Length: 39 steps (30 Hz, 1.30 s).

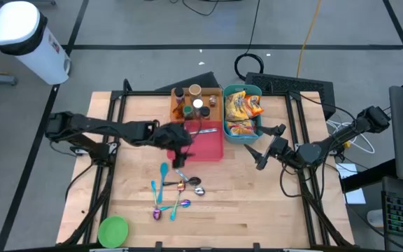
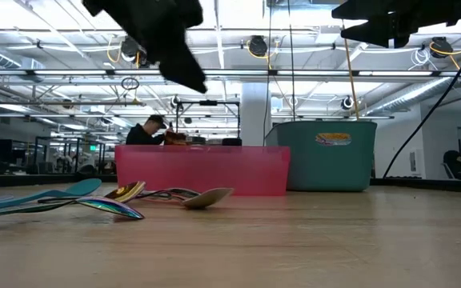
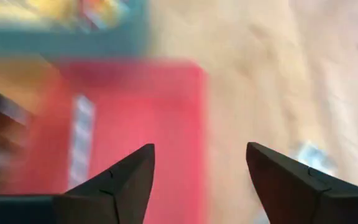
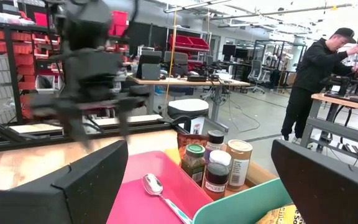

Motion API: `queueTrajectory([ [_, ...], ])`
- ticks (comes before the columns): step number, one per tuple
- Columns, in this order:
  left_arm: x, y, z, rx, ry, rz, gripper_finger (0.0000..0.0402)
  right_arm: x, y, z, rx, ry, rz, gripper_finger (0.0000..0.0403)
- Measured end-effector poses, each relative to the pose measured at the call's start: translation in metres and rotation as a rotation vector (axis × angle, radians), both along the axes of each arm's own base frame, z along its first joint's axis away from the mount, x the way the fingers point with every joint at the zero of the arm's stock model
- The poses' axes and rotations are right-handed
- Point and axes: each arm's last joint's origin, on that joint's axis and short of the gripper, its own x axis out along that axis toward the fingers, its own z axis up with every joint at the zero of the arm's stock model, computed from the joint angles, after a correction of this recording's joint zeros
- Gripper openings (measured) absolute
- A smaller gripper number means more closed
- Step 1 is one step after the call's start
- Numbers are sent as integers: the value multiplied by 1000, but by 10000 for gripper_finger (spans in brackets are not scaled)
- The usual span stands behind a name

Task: Pick & Place Food Item
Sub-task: Put the blue baby spoon into the red bin

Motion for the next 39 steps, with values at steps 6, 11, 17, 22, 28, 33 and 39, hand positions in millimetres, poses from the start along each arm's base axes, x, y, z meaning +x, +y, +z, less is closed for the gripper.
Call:
queueTrajectory([
  [6, -25, -32, -18, -224, 305, 143, 262, 0, 0, 0, 12, -7, 2, 391],
  [11, -41, -58, -24, -281, 432, 287, 250, 0, 0, 0, 17, -11, 2, 391],
  [17, -56, -85, -32, -180, 415, 411, 248, 0, 0, 0, 34, -24, 9, 391],
  [22, -68, -80, -59, -187, 452, 504, 258, 1, 1, 1, 41, -39, 63, 391],
  [28, -80, -59, -102, -279, 473, 496, 262, 1, 1, 1, 41, -40, 65, 391],
  [33, -86, -40, -122, -327, 460, 479, 246, 1, 1, 1, 41, -39, 63, 391],
  [39, -88, -29, -129, -340, 453, 449, 223, 1, 1, 1, 37, -36, 53, 391],
])
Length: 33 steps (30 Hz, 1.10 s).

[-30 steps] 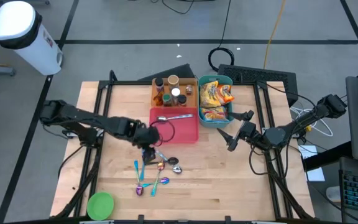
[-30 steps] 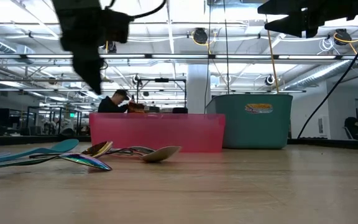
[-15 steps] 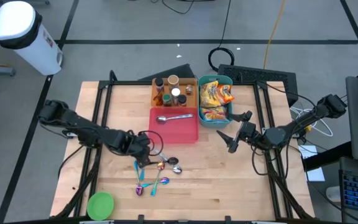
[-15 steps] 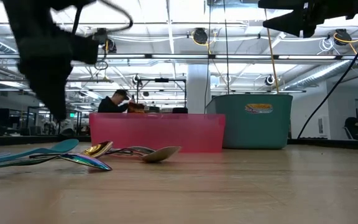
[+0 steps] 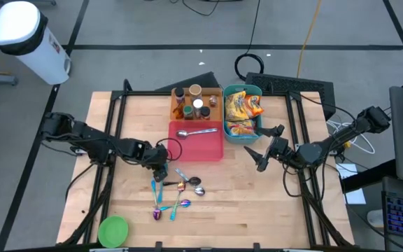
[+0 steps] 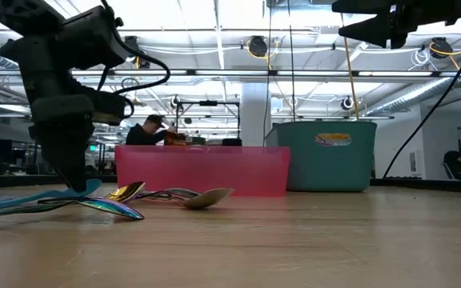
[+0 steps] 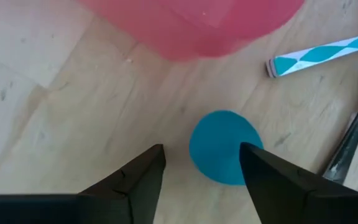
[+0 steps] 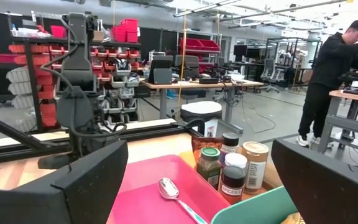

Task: Pick & Place Food Item
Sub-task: Put the blue baby spoon into the red bin

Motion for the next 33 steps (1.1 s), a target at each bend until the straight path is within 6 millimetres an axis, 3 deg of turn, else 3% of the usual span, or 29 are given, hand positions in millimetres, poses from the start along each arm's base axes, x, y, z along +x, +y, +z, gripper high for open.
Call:
queueTrajectory([
  [9, 5, -2, 0, 57, -66, -62, 158, 0, 0, 0, -17, 9, -2, 391],
  [20, 9, -3, 2, 30, -101, -49, 16, 0, 0, 0, -17, 9, -3, 391],
  [30, 14, -9, 12, -34, -129, -116, 6, 0, 0, 0, -16, 9, -3, 391],
  [33, 16, -10, 26, -17, -186, -139, 11, 0, 0, 0, -16, 9, -3, 391],
])
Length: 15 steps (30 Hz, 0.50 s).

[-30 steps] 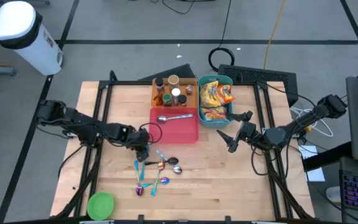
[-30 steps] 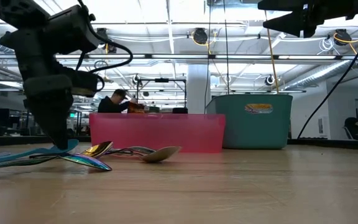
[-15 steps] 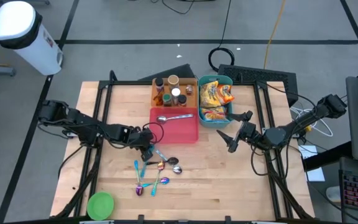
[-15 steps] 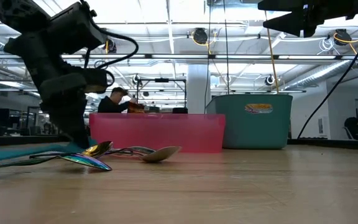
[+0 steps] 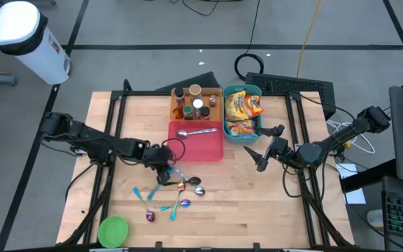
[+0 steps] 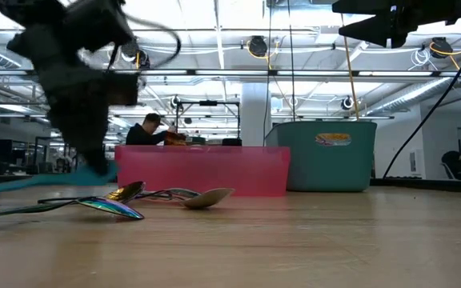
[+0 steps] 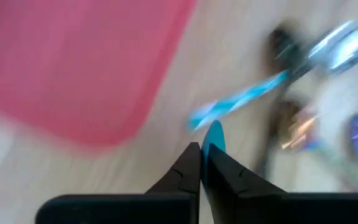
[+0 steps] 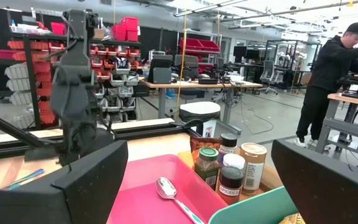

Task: Pick & Place Food Item
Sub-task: Put the blue baby spoon into the red bin

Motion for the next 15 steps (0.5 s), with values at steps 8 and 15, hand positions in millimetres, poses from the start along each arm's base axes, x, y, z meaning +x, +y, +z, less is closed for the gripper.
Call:
queueTrajectory([
  [8, 14, -2, 50, 133, -227, -103, 11, 1, -2, 0, 1, 2, -9, 391],
  [15, 28, 1, 105, 340, -424, -196, 6, 2, -4, -2, 12, 7, -21, 391],
])
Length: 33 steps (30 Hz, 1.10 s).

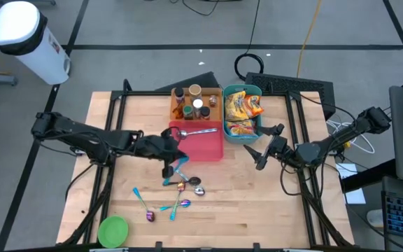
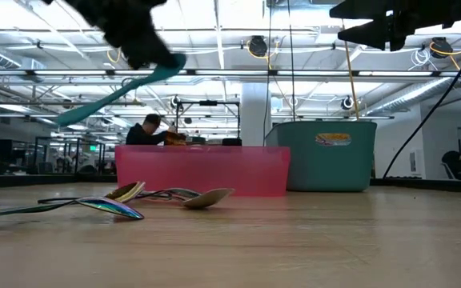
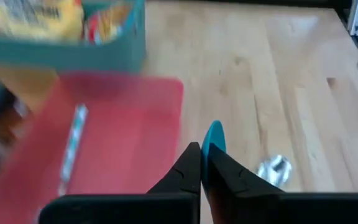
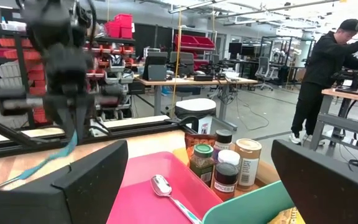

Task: Pick & Place Food Item
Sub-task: Put the blue baby spoon into the red bin

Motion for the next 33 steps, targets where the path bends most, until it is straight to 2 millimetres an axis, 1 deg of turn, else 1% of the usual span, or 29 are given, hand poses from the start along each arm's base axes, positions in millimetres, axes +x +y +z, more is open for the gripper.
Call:
queueTrajectory([
  [4, 7, 6, 20, 159, -71, -51, 12, 0, 0, 0, 0, 0, 0, 391],
  [6, 10, 9, 26, 260, -106, -68, 9, 0, 0, 0, 0, 0, 0, 391],
  [9, 13, 18, 31, 415, -133, -61, 5, 0, 0, 0, -2, 3, 1, 391],
  [11, 14, 25, 34, 518, -142, -54, 10, 0, 0, -1, -3, 6, 1, 391],
  [13, 19, 32, 32, 598, -123, -49, 14, 0, 0, -1, -3, 6, 1, 391],
  [18, 32, 51, 15, 683, -33, -26, 6, 0, 0, -1, -4, 9, 0, 391],
  [24, 52, 72, -22, 711, 104, -23, 16, 0, 0, -1, -6, 13, -1, 391],
  [29, 66, 83, -51, 706, 168, -21, 6, 0, 0, -1, -7, 16, -1, 391],
  [33, 73, 86, -65, 691, 188, -14, 19, 0, 0, -2, -8, 16, -1, 391],
])
